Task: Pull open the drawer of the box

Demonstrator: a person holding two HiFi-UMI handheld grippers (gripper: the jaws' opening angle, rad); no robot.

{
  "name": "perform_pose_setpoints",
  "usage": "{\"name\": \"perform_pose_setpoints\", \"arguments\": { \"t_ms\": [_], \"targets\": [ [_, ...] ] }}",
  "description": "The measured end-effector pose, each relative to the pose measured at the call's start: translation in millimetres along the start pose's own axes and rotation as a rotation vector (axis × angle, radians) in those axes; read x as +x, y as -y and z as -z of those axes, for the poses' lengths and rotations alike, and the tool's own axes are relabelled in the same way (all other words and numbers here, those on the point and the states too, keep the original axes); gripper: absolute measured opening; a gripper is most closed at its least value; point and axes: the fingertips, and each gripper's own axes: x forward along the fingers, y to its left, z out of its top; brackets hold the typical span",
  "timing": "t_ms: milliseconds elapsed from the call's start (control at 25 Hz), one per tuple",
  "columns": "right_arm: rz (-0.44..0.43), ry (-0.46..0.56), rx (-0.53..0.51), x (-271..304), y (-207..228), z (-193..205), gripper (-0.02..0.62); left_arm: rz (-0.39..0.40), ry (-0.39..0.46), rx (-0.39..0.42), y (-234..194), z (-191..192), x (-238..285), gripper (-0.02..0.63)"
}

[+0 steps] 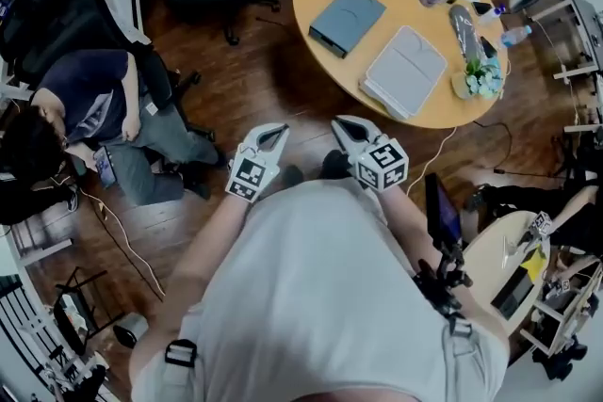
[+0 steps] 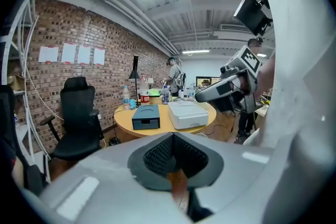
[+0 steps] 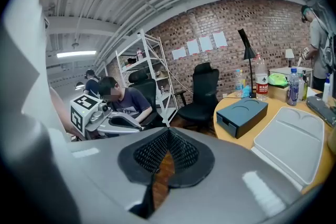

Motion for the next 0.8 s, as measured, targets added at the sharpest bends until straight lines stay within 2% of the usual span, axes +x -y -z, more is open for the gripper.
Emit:
{"name": "perform_pose_setpoints", "arguments": {
  "t_ms": [200, 440, 640, 800],
  "targets": [
    [-0.005, -0.008, 0.007, 10, 10, 2, 0.007, -0.023, -0.046, 0.067, -7, 8, 10, 0.006],
    [-0.014, -0.012, 0.003, 32, 35, -8, 0.008, -0.072, -0.111, 0.132, -37, 20, 33, 0.006],
    [-0.012, -0.01, 0.002, 48, 59, -28, 0.008, -0.057, -0.172, 0.281, -58, 26, 61, 0.006],
    [0.017, -0.02, 0.007, 53, 85, -39, 0.007, -0.016, -0.221, 0.367, -71, 32, 90, 0.006]
  ]
}}
